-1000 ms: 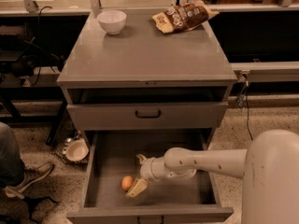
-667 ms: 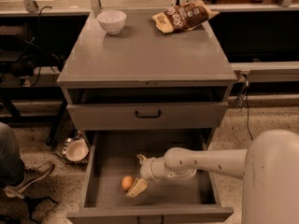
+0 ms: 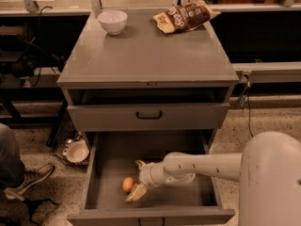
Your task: Pick orange from middle drawer and place on counter
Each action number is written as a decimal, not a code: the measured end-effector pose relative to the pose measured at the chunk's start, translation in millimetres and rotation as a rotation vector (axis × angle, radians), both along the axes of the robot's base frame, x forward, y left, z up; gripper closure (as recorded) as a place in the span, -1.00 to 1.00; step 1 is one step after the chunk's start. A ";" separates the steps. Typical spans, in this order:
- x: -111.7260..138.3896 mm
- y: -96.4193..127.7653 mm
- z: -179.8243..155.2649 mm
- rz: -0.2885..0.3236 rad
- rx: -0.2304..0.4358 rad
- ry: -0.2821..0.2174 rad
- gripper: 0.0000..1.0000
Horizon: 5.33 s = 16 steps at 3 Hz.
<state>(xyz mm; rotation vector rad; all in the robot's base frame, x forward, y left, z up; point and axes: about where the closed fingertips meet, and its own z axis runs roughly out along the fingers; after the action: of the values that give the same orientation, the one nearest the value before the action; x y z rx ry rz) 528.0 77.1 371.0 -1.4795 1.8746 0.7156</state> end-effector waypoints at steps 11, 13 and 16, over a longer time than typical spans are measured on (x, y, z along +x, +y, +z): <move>-11.0 -120.9 207.5 -0.196 0.115 -0.228 1.00; -10.1 -166.3 356.7 -0.256 0.100 -0.411 1.00; 18.8 -173.4 404.9 -0.260 0.137 -0.481 1.00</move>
Offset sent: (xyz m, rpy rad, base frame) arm -0.0037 0.0020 -0.0123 -0.0327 0.0097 0.0038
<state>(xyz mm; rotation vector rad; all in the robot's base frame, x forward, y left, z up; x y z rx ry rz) 546.8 -96.4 775.9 -1.1655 1.5694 0.3205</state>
